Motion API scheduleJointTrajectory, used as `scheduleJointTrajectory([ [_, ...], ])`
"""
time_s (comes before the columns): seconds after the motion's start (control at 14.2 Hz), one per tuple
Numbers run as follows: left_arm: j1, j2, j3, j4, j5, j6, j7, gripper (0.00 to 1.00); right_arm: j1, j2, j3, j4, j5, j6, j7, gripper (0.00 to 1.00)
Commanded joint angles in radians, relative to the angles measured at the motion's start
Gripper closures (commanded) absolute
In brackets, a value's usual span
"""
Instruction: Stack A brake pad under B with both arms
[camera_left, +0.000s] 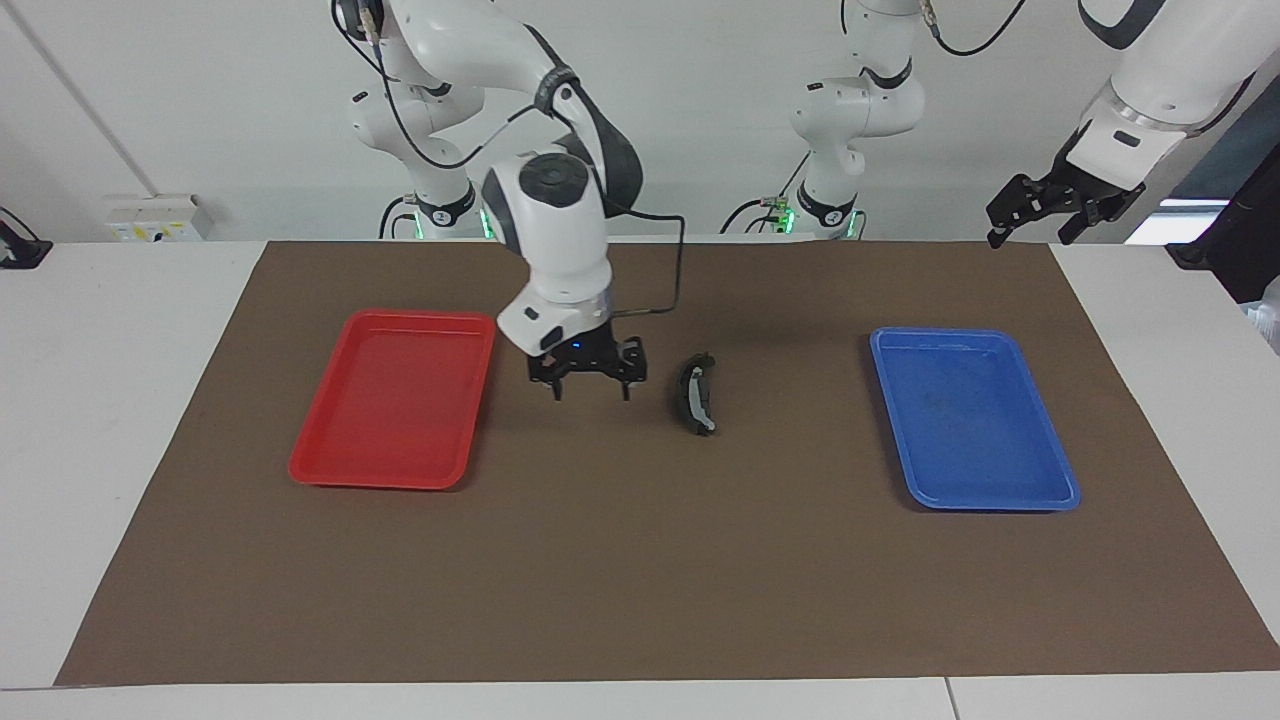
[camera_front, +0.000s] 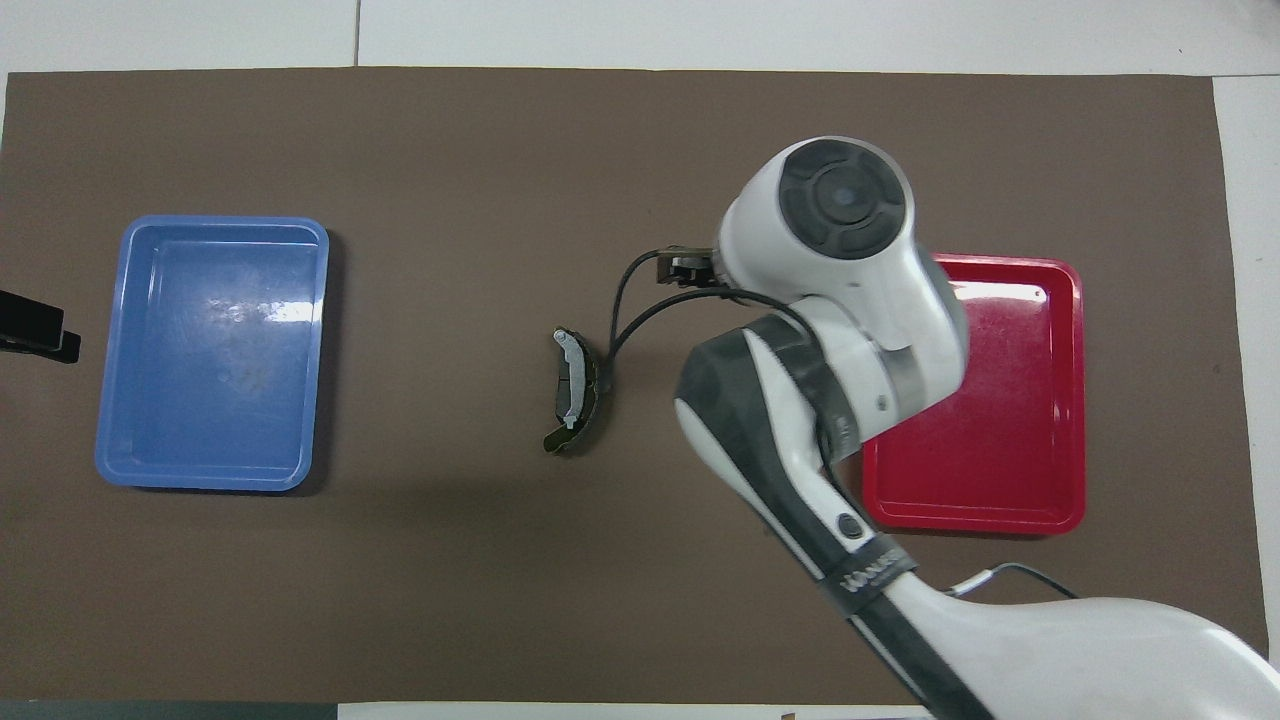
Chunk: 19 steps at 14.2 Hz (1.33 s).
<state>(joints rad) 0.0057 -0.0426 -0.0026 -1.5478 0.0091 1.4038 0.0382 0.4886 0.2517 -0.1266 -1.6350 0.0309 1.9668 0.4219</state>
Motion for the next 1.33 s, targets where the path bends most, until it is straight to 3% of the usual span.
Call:
scheduleJointTrajectory([
  [0.0, 0.011, -0.023, -0.01, -0.029, 0.008, 0.014, -0.012, 0.01, -0.176, -0.1, 0.019, -0.032, -0.017, -0.136, -0.2, 0.0],
  [0.28, 0.011, -0.023, -0.01, -0.029, 0.008, 0.014, -0.012, 0.01, -0.373, -0.212, 0.019, -0.032, -0.017, -0.322, -0.4, 0.0],
  [0.49, 0.011, -0.023, -0.01, -0.029, 0.008, 0.014, -0.012, 0.01, -0.396, -0.243, 0.018, -0.026, -0.072, -0.371, -0.416, 0.0],
  [1.26, 0.011, -0.023, -0.01, -0.029, 0.008, 0.014, -0.012, 0.01, -0.453, -0.252, 0.016, -0.025, -0.062, -0.371, -0.431, 0.0],
])
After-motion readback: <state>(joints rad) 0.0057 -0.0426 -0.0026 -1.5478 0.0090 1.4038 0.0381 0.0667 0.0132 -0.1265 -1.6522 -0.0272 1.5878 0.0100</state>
